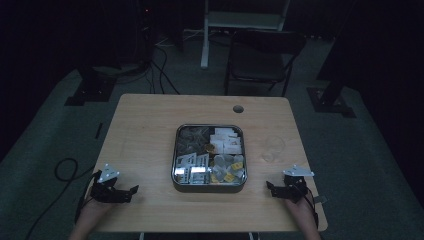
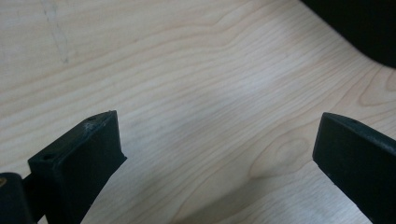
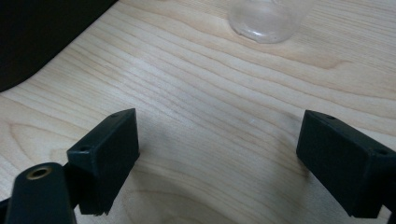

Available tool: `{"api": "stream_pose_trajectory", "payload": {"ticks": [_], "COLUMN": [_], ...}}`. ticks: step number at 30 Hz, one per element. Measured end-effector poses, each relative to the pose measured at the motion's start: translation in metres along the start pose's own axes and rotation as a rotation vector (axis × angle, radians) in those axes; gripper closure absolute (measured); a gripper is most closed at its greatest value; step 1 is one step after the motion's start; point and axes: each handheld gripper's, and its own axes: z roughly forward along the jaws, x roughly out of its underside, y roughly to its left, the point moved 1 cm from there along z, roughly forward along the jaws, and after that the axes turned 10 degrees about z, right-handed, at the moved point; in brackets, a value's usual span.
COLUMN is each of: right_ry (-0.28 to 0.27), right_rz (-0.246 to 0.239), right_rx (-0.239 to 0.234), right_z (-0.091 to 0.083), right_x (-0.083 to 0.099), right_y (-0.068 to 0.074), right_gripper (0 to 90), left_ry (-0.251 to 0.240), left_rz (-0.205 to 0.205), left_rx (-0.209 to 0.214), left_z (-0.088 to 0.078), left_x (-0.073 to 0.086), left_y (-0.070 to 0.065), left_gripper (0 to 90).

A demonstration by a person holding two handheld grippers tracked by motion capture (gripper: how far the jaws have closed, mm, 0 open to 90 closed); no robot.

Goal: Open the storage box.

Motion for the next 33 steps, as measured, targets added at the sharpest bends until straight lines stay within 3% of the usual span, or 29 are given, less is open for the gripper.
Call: {"api": "stream_pose_trajectory", "payload": {"ticks": [11, 18, 33], "right_ry": [0.000, 0.000, 0.000], "right_rz": [0.000, 0.000, 0.000], "right_rx": [0.000, 0.000, 0.000], "right_z": [0.000, 0.000, 0.000], "right_x": [0.000, 0.000, 0.000], "right_y": [0.000, 0.000, 0.000], "right_gripper": [12.6, 12.6, 12.6], "left_ry": [-0.029, -0.046, -0.072], "left_rz": [0.025, 0.037, 0.093], "left_rx": [0.021, 0.056, 0.096], "left_z": [-0.002, 0.000, 0.006], "left_x": [-0.014, -0.025, -0.050], "left_y": [-0.005, -0.008, -0.020], "left_gripper": [2.0, 2.0, 2.0]}}
